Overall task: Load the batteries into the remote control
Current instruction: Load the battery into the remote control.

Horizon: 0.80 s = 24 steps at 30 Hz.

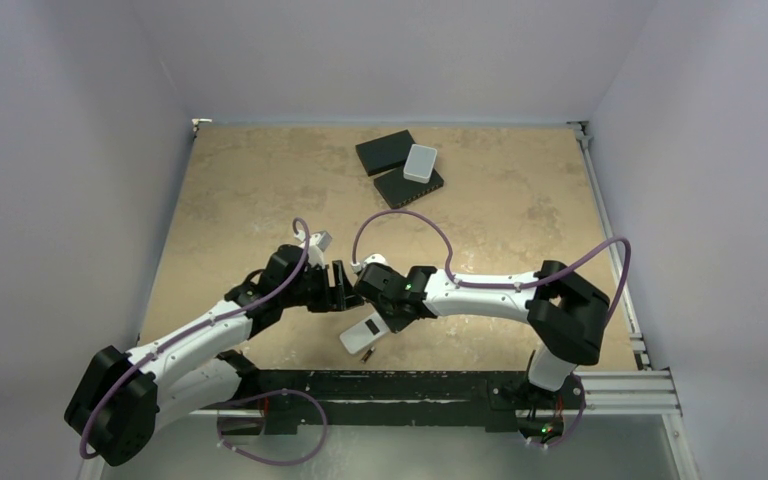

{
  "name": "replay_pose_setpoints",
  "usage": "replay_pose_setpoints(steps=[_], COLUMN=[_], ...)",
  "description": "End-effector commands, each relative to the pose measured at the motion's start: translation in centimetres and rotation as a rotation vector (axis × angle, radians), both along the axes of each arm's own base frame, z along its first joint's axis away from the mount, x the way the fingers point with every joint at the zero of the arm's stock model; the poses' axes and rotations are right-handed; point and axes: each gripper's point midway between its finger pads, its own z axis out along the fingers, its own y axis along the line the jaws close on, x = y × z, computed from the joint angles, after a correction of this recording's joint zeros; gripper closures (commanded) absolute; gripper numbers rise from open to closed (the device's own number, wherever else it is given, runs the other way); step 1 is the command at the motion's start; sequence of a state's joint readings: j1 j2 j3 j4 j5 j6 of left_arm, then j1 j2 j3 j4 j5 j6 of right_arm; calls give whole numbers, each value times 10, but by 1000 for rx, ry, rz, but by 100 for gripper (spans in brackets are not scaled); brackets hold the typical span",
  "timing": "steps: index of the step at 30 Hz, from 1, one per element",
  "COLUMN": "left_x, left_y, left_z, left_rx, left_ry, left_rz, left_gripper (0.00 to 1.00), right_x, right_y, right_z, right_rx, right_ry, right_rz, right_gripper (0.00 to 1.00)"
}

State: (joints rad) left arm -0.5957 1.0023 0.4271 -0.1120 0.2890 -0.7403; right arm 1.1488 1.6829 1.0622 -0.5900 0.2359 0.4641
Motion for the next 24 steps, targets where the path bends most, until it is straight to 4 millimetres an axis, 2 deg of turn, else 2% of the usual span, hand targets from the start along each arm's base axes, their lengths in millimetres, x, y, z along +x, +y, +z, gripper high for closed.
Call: replay_pose_setpoints(steps=[1, 10, 24], left_x=[3, 13, 15], left_y=[-4, -15, -26], left_z=[3, 1, -13], left_rx=[-20, -58, -95], left_ry=[-30, -31, 5], left_rz=[-17, -18, -33], left_gripper=[36, 36, 37], right_x=[7, 11, 15], right_y=[9, 9, 7], right_z=[13, 16, 12], right_rx=[40, 42, 35], right_ry=[-20, -40, -54], right_rz=[-28, -53, -99], right_gripper=[90, 91, 89])
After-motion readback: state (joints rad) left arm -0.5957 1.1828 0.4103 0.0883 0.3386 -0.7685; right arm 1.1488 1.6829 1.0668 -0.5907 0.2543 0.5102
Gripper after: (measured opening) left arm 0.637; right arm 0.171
